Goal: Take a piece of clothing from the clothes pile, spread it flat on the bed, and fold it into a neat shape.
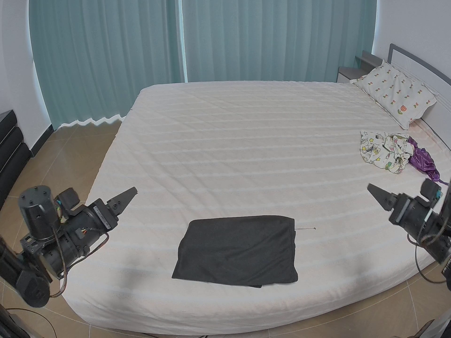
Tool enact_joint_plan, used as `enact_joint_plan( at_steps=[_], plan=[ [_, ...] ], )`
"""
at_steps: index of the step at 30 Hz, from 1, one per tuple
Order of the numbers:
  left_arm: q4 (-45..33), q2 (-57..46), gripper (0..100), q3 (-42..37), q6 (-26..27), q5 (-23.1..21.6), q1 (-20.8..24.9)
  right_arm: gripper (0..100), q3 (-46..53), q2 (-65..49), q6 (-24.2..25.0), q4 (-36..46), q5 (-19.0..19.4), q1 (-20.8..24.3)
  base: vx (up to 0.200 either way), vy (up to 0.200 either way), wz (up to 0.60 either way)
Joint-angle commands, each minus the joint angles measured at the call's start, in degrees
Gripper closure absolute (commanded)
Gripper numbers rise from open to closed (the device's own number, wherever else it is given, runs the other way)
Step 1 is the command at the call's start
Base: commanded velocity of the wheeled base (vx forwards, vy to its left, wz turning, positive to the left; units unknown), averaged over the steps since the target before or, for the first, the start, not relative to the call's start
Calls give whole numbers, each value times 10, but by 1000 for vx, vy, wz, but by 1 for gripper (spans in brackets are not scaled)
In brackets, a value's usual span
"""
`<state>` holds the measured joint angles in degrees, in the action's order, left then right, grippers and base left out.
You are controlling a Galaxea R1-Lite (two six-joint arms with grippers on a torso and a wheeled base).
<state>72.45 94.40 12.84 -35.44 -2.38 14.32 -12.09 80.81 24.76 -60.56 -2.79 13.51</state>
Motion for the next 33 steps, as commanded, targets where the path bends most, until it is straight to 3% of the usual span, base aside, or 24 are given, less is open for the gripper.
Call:
enact_joint_plan(
  at_steps=[1, 2, 6, 12, 13, 15, 17, 20, 32, 33],
  plan=[
    [-20, -143, 0, -83, 52, 34, 10, 0, 108, -167, -85, 1, 3, 1, 0, 0, 0],
    [-22, -182, 0, -127, 60, 59, 11, 0, 121, -217, -105, 16, 1, 1, 0, 0, 0],
    [-83, -266, 0, -127, 55, 97, 13, 0, 121, -317, -120, 107, -1, -5, 0, 0, 0],
    [-289, -459, 0, -127, 92, 103, 13, 0, 121, -552, -177, 386, 4, -6, 0, 0, 0],
    [-289, -459, 0, -127, 92, 103, 13, 0, 121, -552, -177, 386, 4, -6, 0, 0, 0],
    [-376, -538, 0, -125, 116, 106, 11, 0, 121, -628, -179, 487, 5, -6, 0, 0, 0],
    [-423, -587, 0, -122, 123, 112, 11, 0, 121, -661, -182, 528, 5, -6, 0, 0, 0],
    [-484, -646, 0, -122, 143, 121, 9, 0, 120, -705, -185, 574, 6, -7, 0, 0, 0],
    [-584, -796, 0, -120, 208, 182, 7, 0, 115, -750, -194, 585, -1, -52, 0, 0, 0],
    [-605, -838, 0, -122, 235, 185, 8, 0, 115, -750, -194, 585, -7, -64, 0, 0, 0]
  ],
)
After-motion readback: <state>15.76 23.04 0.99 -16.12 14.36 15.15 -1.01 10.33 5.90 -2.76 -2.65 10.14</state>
